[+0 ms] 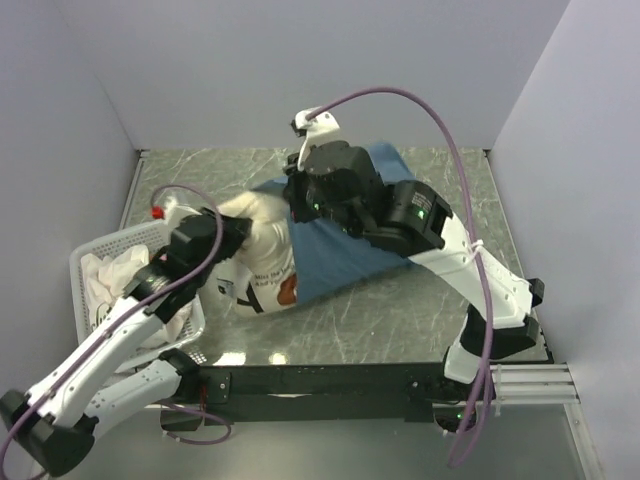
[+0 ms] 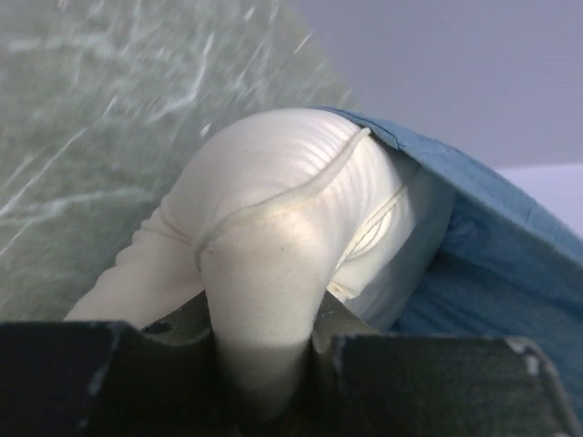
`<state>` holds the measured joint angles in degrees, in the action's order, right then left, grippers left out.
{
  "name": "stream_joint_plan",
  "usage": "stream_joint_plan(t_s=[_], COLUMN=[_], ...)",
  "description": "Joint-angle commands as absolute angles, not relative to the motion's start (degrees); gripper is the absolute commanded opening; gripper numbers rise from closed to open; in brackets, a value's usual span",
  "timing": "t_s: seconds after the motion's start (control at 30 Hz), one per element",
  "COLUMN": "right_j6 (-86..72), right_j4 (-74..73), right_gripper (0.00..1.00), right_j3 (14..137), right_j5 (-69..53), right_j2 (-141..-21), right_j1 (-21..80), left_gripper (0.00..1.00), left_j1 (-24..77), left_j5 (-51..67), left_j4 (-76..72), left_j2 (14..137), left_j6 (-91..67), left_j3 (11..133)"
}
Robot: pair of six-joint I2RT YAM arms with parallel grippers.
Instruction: Put the pillow into the pillowcase
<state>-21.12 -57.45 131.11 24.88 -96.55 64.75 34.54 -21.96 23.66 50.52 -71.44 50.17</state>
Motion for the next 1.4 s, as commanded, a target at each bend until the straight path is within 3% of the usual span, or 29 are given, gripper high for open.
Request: stream_joint_plan(t_s=[0.0, 0.17, 0.27, 0.4, 0.43, 0.47, 0.53, 0.57, 0.7, 0.93, 1.2, 1.3, 1.37], right_j6=[-22.7, -28.5, -30.2, -28.5, -28.4, -28.0, -27.7, -27.6, -25.6, -22.2, -22.4, -22.9, -22.9], right_j4=[-49.2, -37.4, -32.1, -33.9, -34.4, -34.6, -32.9, -32.2, -30.1, -28.9, -26.7, -26.8, -26.1], right_gripper=[0.0, 0.0, 0.0, 0.0, 0.0, 0.0, 0.0, 0.0, 0.0, 0.06, 0.16, 0.28, 0.47], right_j3=[122.8, 90.5, 80.2, 79.9, 79.9, 78.8, 77.0, 75.7, 74.8, 74.2, 70.2, 69.0, 66.4], right_j5=[20.9, 19.6, 12.9, 13.8, 14.4, 15.3, 14.9, 14.5, 12.2, 9.8, 9.9, 10.0, 10.4], right_j2=[-97.0, -86.2, -80.4, -80.1, -81.5, -82.0, -83.5, -84.0, -86.7, -89.0, -89.2, -88.5, -87.8], right_j1=[72.4, 67.0, 60.8, 58.9, 59.0, 58.9, 57.3, 56.5, 52.7, 49.7, 49.5, 49.5, 49.5], left_gripper=[0.01, 0.01, 0.01, 0.06, 0.11, 0.31, 0.56, 0.73, 0.97, 0.99, 1.0, 0.99, 0.99], left_j1=[29.6, 25.8, 25.4, 25.3, 25.3, 25.3, 25.3, 25.3, 25.3, 28.6, 45.0, 46.3, 46.7], left_j5=[-21.4, -11.2, -3.9, -0.5, -0.5, -0.5, 0.2, 0.2, -4.6, -7.6, -13.0, -11.3, -11.1], left_j4=[18.9, 15.2, 5.7, -1.1, -0.2, 0.0, 4.5, 7.3, 11.5, 15.2, 12.8, 2.8, -6.1], left_j2=[49.7, 57.6, 61.1, 67.0, 68.1, 69.2, 71.7, 72.1, 67.1, 54.3, 53.9, 57.2, 59.6], left_j6=[-73.2, -72.0, -74.8, -75.3, -73.1, -71.3, -66.7, -65.5, -63.4, -63.4, -70.2, -71.8, -72.5], left_j3=[56.6, 54.0, 46.8, 42.8, 43.8, 44.8, 48.9, 49.9, 47.7, 34.3, 26.6, 23.8, 21.9])
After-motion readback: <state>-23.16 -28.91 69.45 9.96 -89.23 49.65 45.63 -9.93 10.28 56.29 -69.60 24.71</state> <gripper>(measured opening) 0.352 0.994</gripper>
